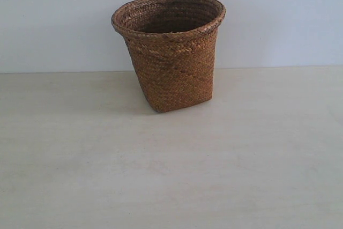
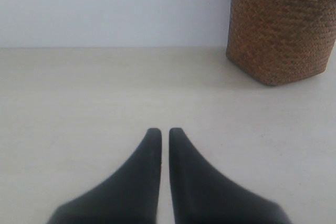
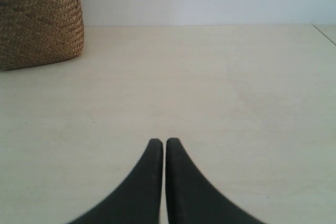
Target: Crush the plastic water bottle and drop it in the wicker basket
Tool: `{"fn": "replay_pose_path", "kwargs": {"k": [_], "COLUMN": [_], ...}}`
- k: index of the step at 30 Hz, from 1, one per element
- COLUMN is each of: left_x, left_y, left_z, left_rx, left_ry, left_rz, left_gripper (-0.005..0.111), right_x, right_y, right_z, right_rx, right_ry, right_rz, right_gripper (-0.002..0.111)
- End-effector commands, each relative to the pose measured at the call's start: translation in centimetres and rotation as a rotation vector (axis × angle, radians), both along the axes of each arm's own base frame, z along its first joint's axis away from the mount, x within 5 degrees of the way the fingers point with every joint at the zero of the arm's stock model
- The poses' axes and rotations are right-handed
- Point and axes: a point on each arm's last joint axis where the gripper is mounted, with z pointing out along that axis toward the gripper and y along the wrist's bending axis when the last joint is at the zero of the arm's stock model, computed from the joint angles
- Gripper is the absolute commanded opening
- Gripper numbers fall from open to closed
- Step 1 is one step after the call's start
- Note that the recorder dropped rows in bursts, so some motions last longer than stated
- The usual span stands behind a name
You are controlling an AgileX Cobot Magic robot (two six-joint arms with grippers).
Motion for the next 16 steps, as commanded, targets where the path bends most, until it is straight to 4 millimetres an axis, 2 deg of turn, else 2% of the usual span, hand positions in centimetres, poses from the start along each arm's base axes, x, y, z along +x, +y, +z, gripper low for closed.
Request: {"fn": "replay_pose_path", "kwargs": {"k": [1, 16], "left_x": [-0.01, -0.01], "left_y": [0.02, 0.02], "left_z": [-0.13, -0.13], "left_rx": [-0.003, -0.003], "left_ry": [0.003, 0.003], "left_rz": [0.005, 0.005], "left_gripper": [0.004, 0.004], "right_x": [-0.02, 0.0], "right_y": [-0.02, -0.03], "right_z": [0.09, 0.17], "right_rx": [-0.005, -0.005], "right_ry": [-0.009, -0.017], "right_rz": [-0.002, -0.003], "right_gripper": [0.0, 0.0]}}
